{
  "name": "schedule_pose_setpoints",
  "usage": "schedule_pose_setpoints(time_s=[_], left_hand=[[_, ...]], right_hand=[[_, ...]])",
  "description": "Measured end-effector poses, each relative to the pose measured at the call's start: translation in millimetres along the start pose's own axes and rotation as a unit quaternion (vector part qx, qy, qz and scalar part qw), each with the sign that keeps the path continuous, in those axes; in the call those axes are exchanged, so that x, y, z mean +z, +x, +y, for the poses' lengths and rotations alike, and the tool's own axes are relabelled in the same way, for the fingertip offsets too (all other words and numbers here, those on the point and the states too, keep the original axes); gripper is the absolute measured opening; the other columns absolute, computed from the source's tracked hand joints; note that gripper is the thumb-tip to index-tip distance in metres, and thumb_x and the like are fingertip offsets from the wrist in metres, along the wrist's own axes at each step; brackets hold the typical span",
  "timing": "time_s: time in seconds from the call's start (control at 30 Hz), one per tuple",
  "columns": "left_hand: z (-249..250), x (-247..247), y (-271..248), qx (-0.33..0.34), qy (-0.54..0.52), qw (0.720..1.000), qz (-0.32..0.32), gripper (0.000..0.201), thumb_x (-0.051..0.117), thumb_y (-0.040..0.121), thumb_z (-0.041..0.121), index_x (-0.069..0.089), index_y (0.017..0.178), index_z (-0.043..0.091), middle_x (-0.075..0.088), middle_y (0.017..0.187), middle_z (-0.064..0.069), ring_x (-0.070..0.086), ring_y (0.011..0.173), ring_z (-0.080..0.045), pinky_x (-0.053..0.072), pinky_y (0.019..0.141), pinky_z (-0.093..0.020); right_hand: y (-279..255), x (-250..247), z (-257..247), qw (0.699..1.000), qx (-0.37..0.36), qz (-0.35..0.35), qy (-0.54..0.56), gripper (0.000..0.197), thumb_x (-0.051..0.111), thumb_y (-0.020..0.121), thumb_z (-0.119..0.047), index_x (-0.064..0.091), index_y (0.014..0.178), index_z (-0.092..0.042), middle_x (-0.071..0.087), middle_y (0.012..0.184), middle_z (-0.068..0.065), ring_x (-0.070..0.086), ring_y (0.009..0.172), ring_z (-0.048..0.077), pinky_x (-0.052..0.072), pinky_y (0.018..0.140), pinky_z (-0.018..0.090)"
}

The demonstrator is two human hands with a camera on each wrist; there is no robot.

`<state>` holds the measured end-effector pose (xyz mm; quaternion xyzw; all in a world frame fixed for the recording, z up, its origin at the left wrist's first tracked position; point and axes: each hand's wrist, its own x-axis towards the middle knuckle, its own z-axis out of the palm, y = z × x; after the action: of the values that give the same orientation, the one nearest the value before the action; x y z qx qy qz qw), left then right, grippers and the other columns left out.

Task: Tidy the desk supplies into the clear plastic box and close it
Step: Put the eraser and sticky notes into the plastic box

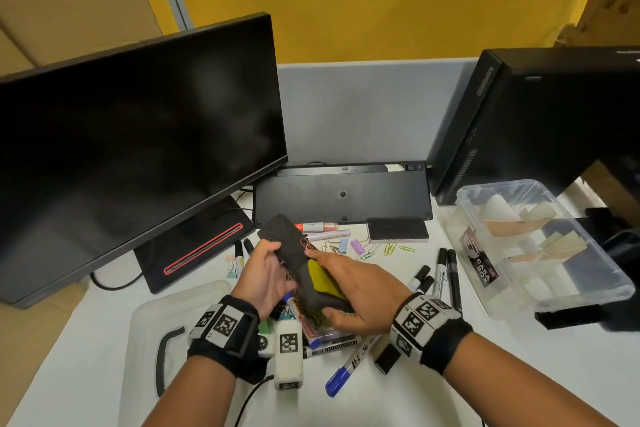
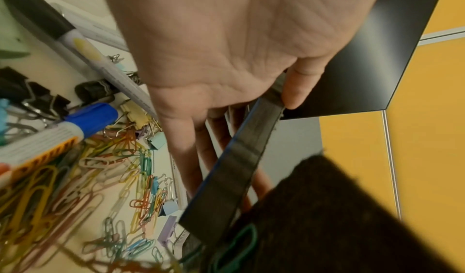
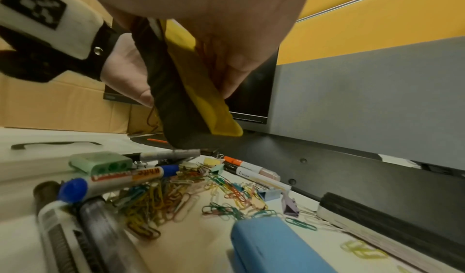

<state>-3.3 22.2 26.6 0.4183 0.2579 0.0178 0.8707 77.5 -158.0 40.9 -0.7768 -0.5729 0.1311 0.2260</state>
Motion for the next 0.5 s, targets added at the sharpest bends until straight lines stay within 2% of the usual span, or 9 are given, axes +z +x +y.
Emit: schedule_pose_setpoints(time_s=[0.07,0.17,0.23,0.33,0.4,0.5], left_hand=[[2,-3,0,0.006,-0.009,1.0,-0.004,0.041,0.027,0.096,0.029,0.051,0.125,0.012,0.063,0.118,-0.015,0.056,0.113,-0.029,0.05,0.087,-0.047],[1,-8,0,0.002,-0.009,1.0,0.005,0.046,0.03,0.096,0.032,0.042,0.135,0.011,0.058,0.127,-0.018,0.053,0.121,-0.033,0.052,0.086,-0.048],[0,-9,0,0.003,-0.005,1.0,0.012,0.047,0.03,0.096,0.033,0.04,0.137,0.012,0.056,0.13,-0.019,0.052,0.122,-0.033,0.051,0.089,-0.049],[0,-8,-3,0.01,0.004,1.0,0.01,0.043,0.029,0.096,0.033,0.044,0.132,0.013,0.056,0.129,-0.018,0.052,0.122,-0.033,0.047,0.094,-0.052],[-1,-7,-5,0.012,0.013,1.0,0.008,0.039,0.027,0.097,0.032,0.049,0.125,0.016,0.057,0.127,-0.017,0.052,0.122,-0.033,0.044,0.098,-0.055],[-3,-2,-7,0.01,0.03,1.0,0.004,0.039,0.025,0.097,0.03,0.053,0.12,0.016,0.062,0.12,-0.015,0.052,0.119,-0.032,0.042,0.1,-0.055]], right_hand=[[-5,-1,6,1.0,0.011,-0.015,-0.013,0.078,0.054,0.086,-0.05,0.016,0.148,-0.023,0.044,0.14,-0.001,0.05,0.115,0.015,0.042,0.088,0.021],[-11,2,13,0.999,0.016,-0.02,-0.029,0.071,0.047,0.084,-0.056,0.024,0.143,-0.023,0.049,0.132,0.0,0.052,0.11,0.016,0.046,0.09,0.028],[-14,3,17,0.999,0.025,-0.012,-0.034,0.072,0.039,0.082,-0.061,0.028,0.14,-0.021,0.051,0.129,0.001,0.051,0.11,0.017,0.044,0.093,0.03],[-20,4,21,0.998,0.06,0.002,-0.031,0.079,0.03,0.078,-0.066,0.025,0.143,-0.021,0.048,0.135,0.001,0.047,0.118,0.017,0.039,0.1,0.03],[-21,3,21,0.997,0.072,0.013,-0.018,0.081,0.03,0.077,-0.066,0.022,0.145,-0.022,0.046,0.137,0.0,0.047,0.118,0.015,0.04,0.1,0.029],[-15,3,14,0.999,0.041,0.013,0.018,0.077,0.041,0.082,-0.06,0.017,0.147,-0.026,0.046,0.136,-0.004,0.049,0.115,0.011,0.039,0.093,0.021]])
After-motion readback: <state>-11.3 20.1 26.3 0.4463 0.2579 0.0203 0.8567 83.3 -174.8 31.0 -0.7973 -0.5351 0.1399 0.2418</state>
